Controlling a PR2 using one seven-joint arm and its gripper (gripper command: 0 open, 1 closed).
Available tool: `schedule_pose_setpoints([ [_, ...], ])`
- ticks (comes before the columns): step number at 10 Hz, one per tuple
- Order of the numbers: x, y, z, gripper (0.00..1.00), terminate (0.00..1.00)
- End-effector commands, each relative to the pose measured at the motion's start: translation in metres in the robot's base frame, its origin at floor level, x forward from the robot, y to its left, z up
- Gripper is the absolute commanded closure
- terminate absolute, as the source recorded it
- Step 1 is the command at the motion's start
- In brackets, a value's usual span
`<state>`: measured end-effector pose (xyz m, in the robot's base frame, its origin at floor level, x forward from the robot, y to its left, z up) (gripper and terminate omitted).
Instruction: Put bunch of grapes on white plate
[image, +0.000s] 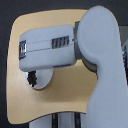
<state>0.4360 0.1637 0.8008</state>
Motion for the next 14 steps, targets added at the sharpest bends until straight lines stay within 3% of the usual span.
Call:
schedule_pose_setpoints([
  [1,-0.008,0.003,-0.01,1.0,0.0],
  [14,-0.003,0.003,-0.032,1.0,0.0],
])
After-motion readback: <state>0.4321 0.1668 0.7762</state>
